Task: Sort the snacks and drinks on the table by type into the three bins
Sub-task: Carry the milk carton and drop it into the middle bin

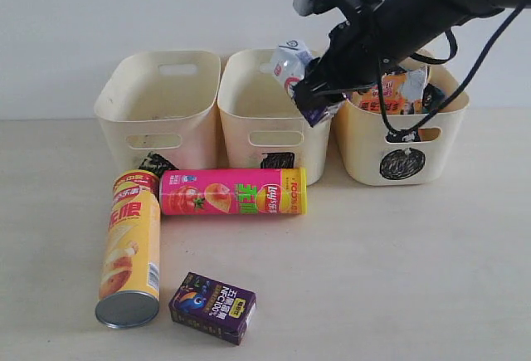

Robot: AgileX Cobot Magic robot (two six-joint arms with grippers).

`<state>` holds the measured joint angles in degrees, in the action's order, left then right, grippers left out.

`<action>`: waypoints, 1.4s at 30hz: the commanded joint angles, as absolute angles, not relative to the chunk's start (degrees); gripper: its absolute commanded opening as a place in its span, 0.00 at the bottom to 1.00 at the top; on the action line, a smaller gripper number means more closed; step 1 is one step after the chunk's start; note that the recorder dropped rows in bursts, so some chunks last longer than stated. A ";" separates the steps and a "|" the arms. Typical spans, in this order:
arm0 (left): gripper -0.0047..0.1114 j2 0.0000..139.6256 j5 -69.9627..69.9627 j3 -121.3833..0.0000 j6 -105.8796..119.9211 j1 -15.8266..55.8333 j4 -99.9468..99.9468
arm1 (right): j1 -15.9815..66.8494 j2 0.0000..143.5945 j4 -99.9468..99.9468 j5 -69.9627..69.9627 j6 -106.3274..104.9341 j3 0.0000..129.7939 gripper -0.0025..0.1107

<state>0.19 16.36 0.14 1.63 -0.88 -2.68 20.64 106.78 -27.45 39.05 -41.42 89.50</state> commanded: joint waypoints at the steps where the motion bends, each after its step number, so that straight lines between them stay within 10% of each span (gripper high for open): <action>1: 0.08 0.00 15.85 0.00 1.09 -1.10 -2.98 | 20.55 109.45 -28.24 35.78 -40.53 93.76 0.02; 20: 0.08 0.00 15.97 0.00 1.09 -1.10 -2.98 | 20.55 127.59 -28.51 29.74 -38.99 115.31 0.05; 34: 0.08 0.00 15.97 0.00 1.09 -1.10 -2.98 | 20.55 132.71 -28.22 28.37 -39.29 119.41 0.59; 42: 0.08 0.00 15.97 0.00 1.09 -1.10 -2.98 | 20.55 132.49 -28.22 28.71 -39.29 119.41 0.63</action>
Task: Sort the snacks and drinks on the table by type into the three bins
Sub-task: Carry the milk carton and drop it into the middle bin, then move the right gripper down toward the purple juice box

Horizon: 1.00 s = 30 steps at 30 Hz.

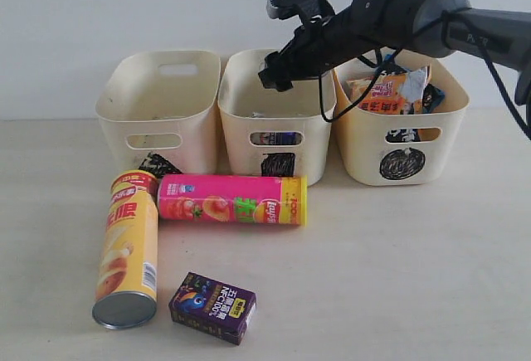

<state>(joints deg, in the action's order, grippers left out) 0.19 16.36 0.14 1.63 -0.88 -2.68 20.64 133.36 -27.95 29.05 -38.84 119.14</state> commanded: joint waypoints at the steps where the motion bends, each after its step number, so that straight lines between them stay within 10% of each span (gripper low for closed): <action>1: 0.08 0.00 15.97 0.00 1.09 -1.10 -2.98 | 20.55 132.48 -28.22 29.11 -39.01 119.41 0.63; 8: 0.08 0.00 15.84 0.00 1.09 -1.10 -2.98 | 20.55 129.72 -26.37 34.41 -37.79 119.41 0.55; 15: 0.08 0.00 15.84 0.00 1.09 -1.10 -2.98 | 20.55 125.99 -22.98 45.61 -35.87 119.41 0.02; 30: 0.08 0.00 15.96 0.00 1.09 -1.10 -2.98 | 20.55 119.94 -15.83 63.37 -29.49 118.66 0.02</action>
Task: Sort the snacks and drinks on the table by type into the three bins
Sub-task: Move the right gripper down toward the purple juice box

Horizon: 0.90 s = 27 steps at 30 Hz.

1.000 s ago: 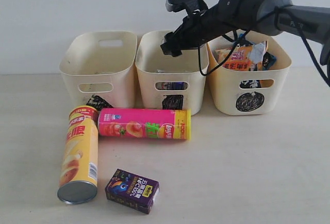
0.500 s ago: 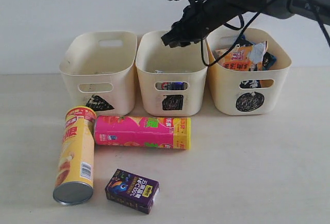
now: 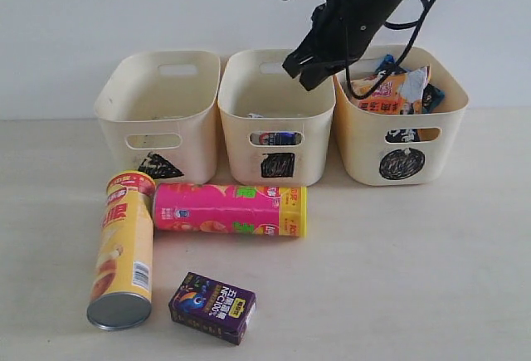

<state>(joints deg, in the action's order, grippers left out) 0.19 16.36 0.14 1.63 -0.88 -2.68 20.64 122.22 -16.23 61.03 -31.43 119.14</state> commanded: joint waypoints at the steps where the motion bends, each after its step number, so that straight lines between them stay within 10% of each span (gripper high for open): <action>1: 0.08 0.00 15.96 0.00 1.09 -1.10 -2.98 | 20.55 119.35 -15.72 63.37 -29.04 118.00 0.02; 27: 0.08 0.00 15.96 0.00 1.09 -1.10 -2.98 | 34.02 105.26 -15.89 54.89 -46.13 87.75 0.02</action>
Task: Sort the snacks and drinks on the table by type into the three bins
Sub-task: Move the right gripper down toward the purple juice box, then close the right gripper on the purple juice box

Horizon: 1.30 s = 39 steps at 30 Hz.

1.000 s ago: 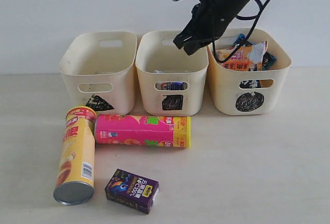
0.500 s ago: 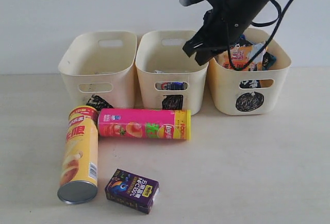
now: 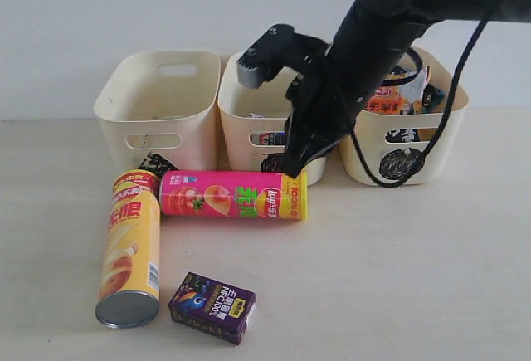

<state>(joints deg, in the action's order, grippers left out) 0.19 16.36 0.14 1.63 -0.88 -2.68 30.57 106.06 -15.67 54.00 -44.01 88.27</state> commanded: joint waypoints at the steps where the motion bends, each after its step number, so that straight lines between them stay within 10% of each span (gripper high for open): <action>1: 0.08 0.00 15.96 0.00 1.09 -1.10 -2.98 | 35.66 105.26 -16.16 54.99 -46.13 87.75 0.02; 12: 0.08 0.00 15.96 0.00 1.09 -1.10 -2.98 | 50.31 109.83 -15.59 57.64 -46.14 87.75 0.08; 21: 0.08 0.00 15.96 0.00 1.09 -1.10 -2.98 | 50.41 112.64 -16.87 54.80 -43.79 87.75 0.87; 39: 0.08 0.00 15.94 0.00 1.09 -1.10 -2.98 | 50.45 119.41 -10.09 50.02 -35.28 87.75 0.87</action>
